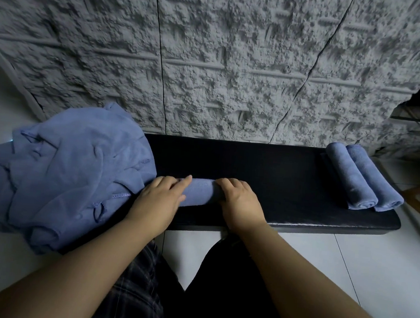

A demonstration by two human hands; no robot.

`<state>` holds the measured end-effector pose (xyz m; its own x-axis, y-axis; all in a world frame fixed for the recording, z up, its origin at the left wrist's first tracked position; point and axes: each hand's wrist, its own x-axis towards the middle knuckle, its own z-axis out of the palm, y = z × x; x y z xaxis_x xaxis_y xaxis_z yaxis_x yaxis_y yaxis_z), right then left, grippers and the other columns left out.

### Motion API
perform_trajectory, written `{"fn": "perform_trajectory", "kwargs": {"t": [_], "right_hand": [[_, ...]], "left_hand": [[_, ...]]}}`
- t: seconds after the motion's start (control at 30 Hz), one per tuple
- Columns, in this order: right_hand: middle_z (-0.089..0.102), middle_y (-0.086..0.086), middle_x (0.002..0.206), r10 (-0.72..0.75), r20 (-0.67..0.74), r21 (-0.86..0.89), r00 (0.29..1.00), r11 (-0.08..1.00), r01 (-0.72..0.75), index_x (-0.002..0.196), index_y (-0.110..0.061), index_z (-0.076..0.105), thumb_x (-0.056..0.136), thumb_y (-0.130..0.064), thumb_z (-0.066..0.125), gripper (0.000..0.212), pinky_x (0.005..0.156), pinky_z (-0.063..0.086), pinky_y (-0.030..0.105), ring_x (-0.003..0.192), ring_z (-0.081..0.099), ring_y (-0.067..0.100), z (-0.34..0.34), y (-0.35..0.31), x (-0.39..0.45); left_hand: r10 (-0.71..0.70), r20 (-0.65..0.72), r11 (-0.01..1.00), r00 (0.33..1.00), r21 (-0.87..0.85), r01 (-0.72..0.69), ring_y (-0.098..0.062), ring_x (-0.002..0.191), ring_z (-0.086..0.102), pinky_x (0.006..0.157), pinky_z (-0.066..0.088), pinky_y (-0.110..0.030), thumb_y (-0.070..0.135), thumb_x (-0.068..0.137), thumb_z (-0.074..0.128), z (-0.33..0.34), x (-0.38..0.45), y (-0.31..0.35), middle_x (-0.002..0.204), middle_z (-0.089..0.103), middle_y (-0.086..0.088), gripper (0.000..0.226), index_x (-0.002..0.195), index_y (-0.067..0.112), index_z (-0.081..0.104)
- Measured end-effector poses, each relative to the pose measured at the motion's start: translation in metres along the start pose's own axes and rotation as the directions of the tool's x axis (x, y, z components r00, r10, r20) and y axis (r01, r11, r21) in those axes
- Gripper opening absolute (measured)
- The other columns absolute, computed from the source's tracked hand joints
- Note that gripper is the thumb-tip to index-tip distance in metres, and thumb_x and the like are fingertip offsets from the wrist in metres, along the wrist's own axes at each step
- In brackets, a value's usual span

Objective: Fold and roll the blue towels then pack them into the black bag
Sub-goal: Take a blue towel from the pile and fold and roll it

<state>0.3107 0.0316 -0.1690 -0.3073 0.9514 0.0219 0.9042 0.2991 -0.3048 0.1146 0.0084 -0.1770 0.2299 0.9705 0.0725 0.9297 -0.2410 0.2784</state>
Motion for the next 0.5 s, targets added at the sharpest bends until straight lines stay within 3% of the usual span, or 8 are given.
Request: {"fn": "perform_trajectory", "kwargs": {"t": [0.07, 0.13, 0.3, 0.4, 0.5], "right_hand": [[0.054, 0.007, 0.123, -0.015, 0.074, -0.012, 0.997, 1.0, 0.016, 0.134, -0.02, 0.046, 0.089, -0.014, 0.049, 0.045, 0.092, 0.039, 0.034, 0.11, 0.046, 0.027, -0.008, 0.004, -0.001], [0.052, 0.007, 0.126, -0.013, 0.156, 0.003, 0.988, 1.0, 0.013, 0.136, -0.022, 0.043, 0.092, -0.018, 0.049, 0.045, 0.094, 0.038, 0.034, 0.113, 0.044, 0.026, -0.016, 0.008, -0.005], [0.048, 0.006, 0.131, 0.019, 0.247, -0.046, 0.969, 0.999, -0.008, 0.137, -0.021, 0.04, 0.092, -0.021, 0.045, 0.045, 0.099, 0.034, 0.034, 0.118, 0.038, 0.025, -0.027, 0.005, -0.005], [0.032, 0.009, 0.147, 0.022, 0.206, -0.231, 0.978, 0.973, 0.027, 0.143, -0.008, 0.03, 0.091, -0.016, 0.044, 0.054, 0.112, 0.019, 0.035, 0.133, 0.025, 0.028, -0.02, -0.012, -0.004], [0.017, 0.013, 0.155, -0.063, 0.207, -0.289, 0.976, 0.95, 0.123, 0.149, -0.002, 0.005, 0.093, -0.013, 0.043, 0.069, 0.117, 0.002, 0.036, 0.142, 0.015, 0.028, -0.007, -0.026, -0.008]], "left_hand": [[0.018, 0.081, 0.999, 0.997, 0.036, -0.021, -0.023, 0.114, 0.045, 0.094, 0.039, -0.033, 0.045, 0.09, 0.052, -0.004, -0.006, 0.002, 0.121, 0.05, -0.002, 0.068, 0.147, 0.023, 0.025], [0.023, 0.1, 0.996, 0.995, 0.078, -0.031, -0.022, 0.111, 0.045, 0.095, 0.038, -0.032, 0.051, 0.085, 0.056, -0.002, -0.012, 0.006, 0.118, 0.05, -0.002, 0.076, 0.147, 0.022, 0.024], [-0.004, 0.099, 0.994, 0.995, 0.108, -0.007, -0.02, 0.107, 0.046, 0.092, 0.037, -0.03, 0.06, 0.084, 0.049, -0.003, -0.008, 0.014, 0.116, 0.051, 0.001, 0.069, 0.142, 0.025, 0.033], [0.0, 0.147, 0.982, 0.989, 0.184, -0.027, -0.017, 0.113, 0.042, 0.096, 0.031, -0.028, 0.063, 0.086, 0.041, -0.009, 0.002, 0.015, 0.12, 0.049, 0.004, 0.065, 0.14, 0.028, 0.032], [0.032, 0.187, 0.97, 0.982, 0.229, -0.075, -0.016, 0.122, 0.036, 0.103, 0.024, -0.027, 0.06, 0.089, 0.039, -0.013, 0.007, 0.014, 0.13, 0.044, 0.007, 0.064, 0.143, 0.026, 0.029]]}}
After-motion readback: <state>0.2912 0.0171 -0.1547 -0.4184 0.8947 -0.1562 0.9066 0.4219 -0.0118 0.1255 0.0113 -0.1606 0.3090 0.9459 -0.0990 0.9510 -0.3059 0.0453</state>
